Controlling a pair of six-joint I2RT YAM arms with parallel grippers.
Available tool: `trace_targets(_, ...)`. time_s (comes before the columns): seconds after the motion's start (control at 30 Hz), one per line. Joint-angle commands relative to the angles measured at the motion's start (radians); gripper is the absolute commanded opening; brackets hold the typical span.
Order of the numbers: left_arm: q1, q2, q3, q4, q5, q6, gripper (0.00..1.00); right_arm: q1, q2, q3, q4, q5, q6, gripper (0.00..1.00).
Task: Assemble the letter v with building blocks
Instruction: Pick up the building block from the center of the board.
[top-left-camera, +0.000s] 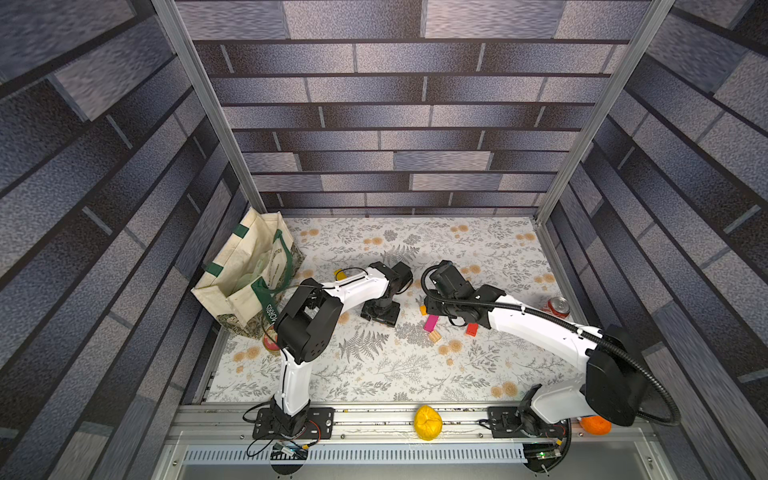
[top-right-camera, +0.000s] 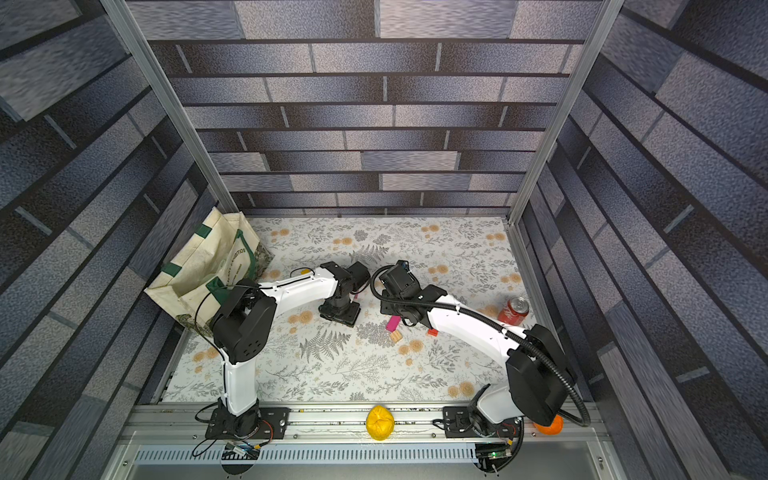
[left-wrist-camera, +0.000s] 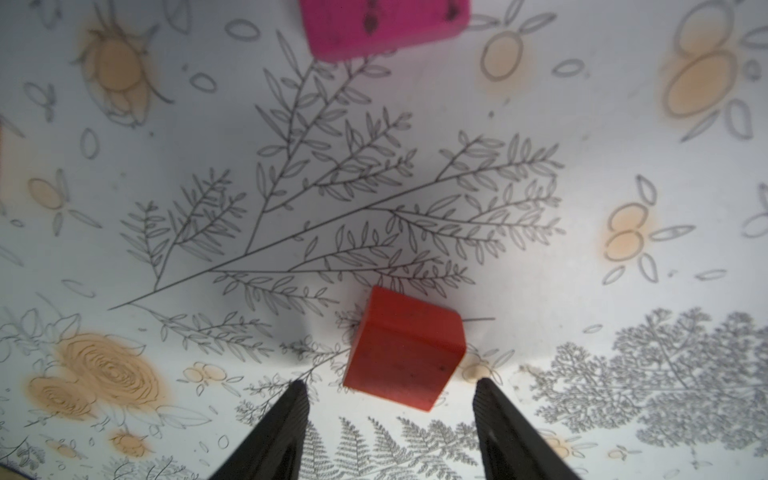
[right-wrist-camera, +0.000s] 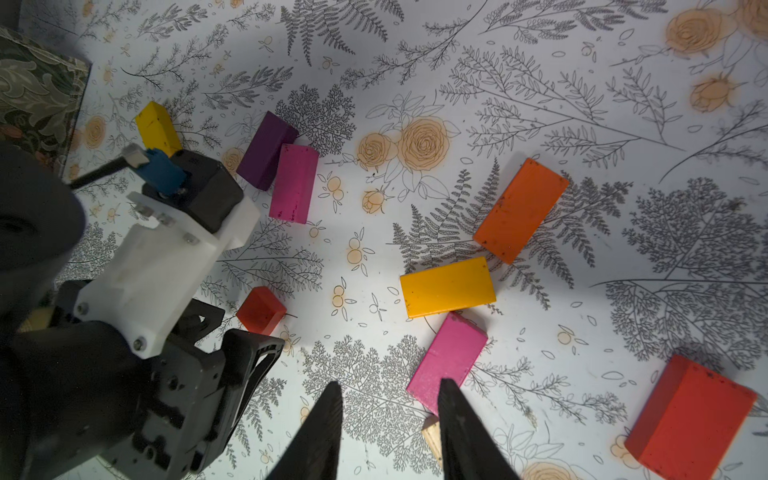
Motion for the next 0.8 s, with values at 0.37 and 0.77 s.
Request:
trace_targets(0.37, 0.019, 0.037, -0.025, 0.054, -0.029, -0.012, 0.52, -0.007, 0.031, 0.036, 0.0, -0.009, 0.005, 0.4)
trace_targets(0.77, 0.073, 0.014, -0.014, 0.053, -0.019, -0.09, 0.26, -0.008, 0.076, 0.151, -0.08, -0.021, -0.033, 0.41)
